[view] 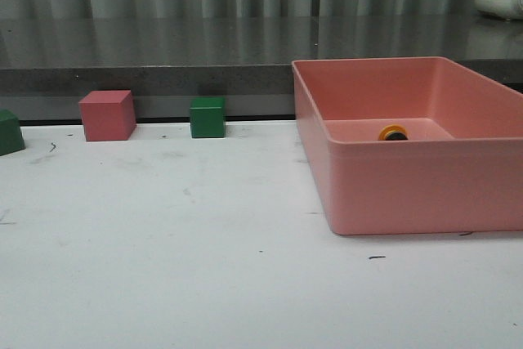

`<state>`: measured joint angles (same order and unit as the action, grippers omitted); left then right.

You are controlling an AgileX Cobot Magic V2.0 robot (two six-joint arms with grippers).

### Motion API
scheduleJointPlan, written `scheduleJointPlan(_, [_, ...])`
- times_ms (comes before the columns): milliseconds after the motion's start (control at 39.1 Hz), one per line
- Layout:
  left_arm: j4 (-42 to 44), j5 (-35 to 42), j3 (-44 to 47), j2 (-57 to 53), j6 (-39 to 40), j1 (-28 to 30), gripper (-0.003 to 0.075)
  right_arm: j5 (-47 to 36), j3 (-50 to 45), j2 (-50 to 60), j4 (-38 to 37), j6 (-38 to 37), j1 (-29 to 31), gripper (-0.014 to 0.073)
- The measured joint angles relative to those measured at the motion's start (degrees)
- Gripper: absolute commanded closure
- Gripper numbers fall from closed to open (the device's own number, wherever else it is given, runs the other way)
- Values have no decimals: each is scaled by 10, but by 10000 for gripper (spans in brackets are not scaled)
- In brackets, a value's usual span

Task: Place and stand button with both arms

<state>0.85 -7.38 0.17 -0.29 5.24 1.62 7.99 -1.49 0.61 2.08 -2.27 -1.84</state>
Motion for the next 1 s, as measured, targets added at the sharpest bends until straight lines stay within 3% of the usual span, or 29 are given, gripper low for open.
scheduleJointPlan(307, [2,140,-6,0,0,0,741,-40,41,0,0,0,0,654])
scheduleJointPlan(460, [8,74,-80,9,0,0,741,36,146,-20,0,0,0,654])
scheduleJointPlan(563, [18,22,-139,59,0,0,741,95,207,-88,0,0,0,654])
scheduleJointPlan(844, [21,-31,-215,226,0,0,740,116,276,-279,0,0,0,653])
scheduleJointPlan(946, [21,-31,-218,244,0,0,724,117,276,-293,0,0,0,594])
scheduleJointPlan(998, [21,-31,-218,245,0,0,667,118,276,-293,0,0,0,519])
